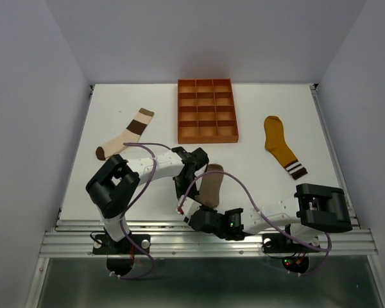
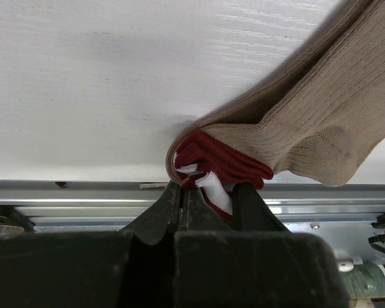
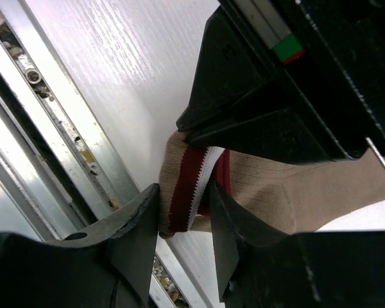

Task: Roll the socks
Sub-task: Roll the sock at the center of the board.

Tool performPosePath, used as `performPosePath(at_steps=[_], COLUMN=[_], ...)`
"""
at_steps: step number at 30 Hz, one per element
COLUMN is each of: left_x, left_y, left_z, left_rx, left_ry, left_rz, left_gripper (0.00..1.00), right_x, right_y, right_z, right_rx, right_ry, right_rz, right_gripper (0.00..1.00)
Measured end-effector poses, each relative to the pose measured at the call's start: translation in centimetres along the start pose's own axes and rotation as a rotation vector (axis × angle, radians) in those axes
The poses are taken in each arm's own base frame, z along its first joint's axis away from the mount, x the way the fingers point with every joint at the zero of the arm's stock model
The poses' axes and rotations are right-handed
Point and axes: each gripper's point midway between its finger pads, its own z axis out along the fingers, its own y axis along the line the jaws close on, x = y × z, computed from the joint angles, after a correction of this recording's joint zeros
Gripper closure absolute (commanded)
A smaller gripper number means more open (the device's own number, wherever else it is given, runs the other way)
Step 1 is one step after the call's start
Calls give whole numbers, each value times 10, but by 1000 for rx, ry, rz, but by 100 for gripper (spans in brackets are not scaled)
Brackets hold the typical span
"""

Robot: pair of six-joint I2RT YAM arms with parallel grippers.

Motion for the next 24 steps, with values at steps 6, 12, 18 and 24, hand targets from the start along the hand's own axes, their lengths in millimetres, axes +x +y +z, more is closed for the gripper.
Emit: performPosePath(at_steps=[6,12,18,24], left_x=[-1,-4,-5,-14], left_y=[-1,0,-2,-4], left_z=[-1,0,0,-2], left_rx=[10,17,32,56], left_ry=[7,9,18,5], left_rz=[-9,-19,-20,-39], left_gripper=[100,100,67,58], right_x=[3,0,0,3], right_y=[-4,-6,-5,-13], right_z=[8,11,10,10], right_rx=[52,85,69,-9], right_ry=[20,19,21,21], right_rz=[-16,-10,40,190], right_gripper=[74,99,99,99])
